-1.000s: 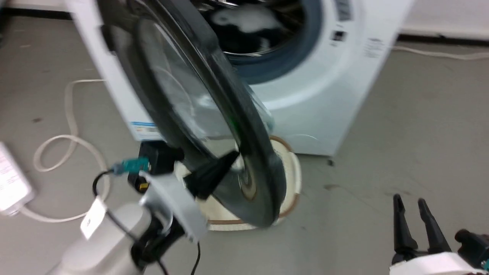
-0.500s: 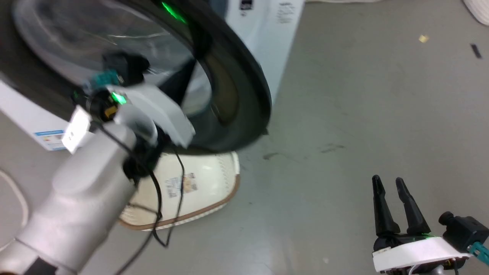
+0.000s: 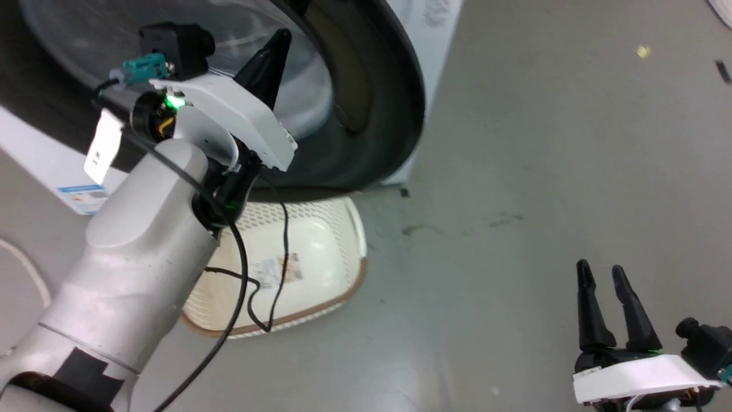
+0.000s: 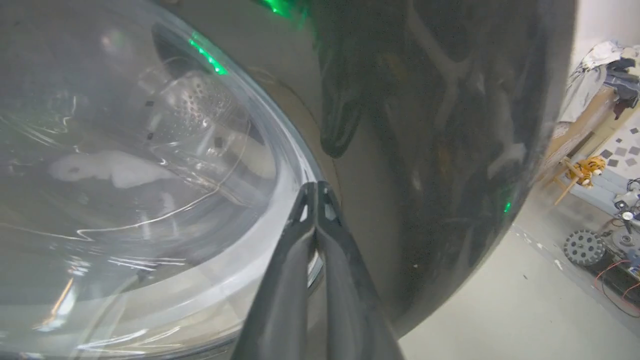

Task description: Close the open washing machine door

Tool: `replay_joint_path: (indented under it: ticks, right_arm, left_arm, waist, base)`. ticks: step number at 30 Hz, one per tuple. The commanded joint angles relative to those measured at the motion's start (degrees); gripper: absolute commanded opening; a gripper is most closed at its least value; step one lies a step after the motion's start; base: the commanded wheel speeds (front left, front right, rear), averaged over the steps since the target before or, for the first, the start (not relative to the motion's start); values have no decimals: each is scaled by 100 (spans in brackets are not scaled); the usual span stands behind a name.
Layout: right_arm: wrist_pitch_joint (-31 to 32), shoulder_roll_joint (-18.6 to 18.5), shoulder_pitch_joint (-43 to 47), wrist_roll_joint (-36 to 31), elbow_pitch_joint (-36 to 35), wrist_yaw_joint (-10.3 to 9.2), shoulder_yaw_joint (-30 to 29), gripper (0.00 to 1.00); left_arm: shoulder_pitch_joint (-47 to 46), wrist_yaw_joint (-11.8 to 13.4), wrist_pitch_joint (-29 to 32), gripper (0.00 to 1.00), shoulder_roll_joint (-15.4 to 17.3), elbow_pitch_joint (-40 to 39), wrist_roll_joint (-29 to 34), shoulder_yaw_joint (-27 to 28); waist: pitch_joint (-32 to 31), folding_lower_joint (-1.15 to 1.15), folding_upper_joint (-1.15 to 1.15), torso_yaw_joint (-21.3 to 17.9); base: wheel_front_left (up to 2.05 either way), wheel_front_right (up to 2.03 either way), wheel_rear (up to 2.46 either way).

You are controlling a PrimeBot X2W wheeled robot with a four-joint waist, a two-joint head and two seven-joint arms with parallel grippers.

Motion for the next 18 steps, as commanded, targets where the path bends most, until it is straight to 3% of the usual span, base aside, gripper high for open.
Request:
replay_joint_path:
  ticks: [1, 5, 9, 13, 18]
  right_arm:
    - [-24, -11, 26, -78, 38, 5, -64, 100]
    - [-24, -11, 83, -244, 131, 5, -215, 100]
    - [-24, -11, 198, -356, 210, 5, -320, 100]
    - [-24, -11, 327, -405, 269, 5, -331, 100]
    - [-24, -11, 450, -373, 307, 5, -312, 100]
  left_arm:
    - [102, -60, -141, 0, -42, 3, -46, 29]
    - [319, -64, -560, 0, -28, -37, -42, 166]
    - [623, 162, -828, 0, 108, -263, 141, 561]
    - [1105, 422, -856, 0, 323, -960, 803, 1236]
    - [2082, 459, -858, 0, 616, -1830, 1692, 1782]
  waist:
    - [-308, -1, -1, 313]
    - [-702, -1, -1, 707]
    - [-1069, -1, -1, 1094]
    - [-1327, -1, -1, 1392]
    - [-1527, -1, -1, 1633]
  base:
    - [0, 0, 0]
    - [0, 0, 0]
    - [0, 0, 0]
    - [0, 0, 0]
    - [0, 0, 0]
